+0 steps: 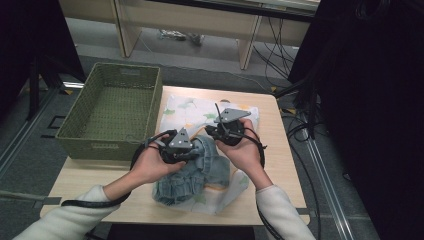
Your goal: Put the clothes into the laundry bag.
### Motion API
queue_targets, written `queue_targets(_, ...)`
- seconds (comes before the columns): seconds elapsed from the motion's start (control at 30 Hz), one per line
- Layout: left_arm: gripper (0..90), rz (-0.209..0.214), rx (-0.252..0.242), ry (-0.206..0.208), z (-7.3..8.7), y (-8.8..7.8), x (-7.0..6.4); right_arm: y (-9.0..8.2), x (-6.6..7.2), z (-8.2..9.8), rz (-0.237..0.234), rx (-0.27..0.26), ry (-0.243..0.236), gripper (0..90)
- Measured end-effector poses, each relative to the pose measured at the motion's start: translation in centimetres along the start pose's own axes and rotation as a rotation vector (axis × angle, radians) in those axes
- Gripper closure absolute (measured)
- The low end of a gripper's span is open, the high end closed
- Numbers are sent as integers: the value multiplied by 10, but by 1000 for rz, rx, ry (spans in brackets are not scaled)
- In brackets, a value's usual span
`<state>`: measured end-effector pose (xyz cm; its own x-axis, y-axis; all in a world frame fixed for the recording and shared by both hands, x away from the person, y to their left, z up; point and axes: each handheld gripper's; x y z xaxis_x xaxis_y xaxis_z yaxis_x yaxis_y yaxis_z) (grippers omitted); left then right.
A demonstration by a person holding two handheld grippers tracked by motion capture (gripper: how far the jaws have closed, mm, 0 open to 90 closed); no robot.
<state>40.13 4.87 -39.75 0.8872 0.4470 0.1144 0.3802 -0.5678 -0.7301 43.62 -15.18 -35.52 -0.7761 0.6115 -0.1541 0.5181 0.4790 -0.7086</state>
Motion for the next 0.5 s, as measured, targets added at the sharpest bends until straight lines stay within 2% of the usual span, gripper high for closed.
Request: queue_targets(0.5, 790, -6, 13, -7, 5, 10, 1, -1, 0, 0, -1, 3, -5, 900)
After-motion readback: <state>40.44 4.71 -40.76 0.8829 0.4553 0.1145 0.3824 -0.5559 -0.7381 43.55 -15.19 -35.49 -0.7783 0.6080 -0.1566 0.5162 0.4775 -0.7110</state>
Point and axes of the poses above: each handheld gripper's, and its own axes: y roughly forward along the jaws, z roughly out of its underside, x roughly to its left, and after that the axes turned 9 degrees about x, right-handed
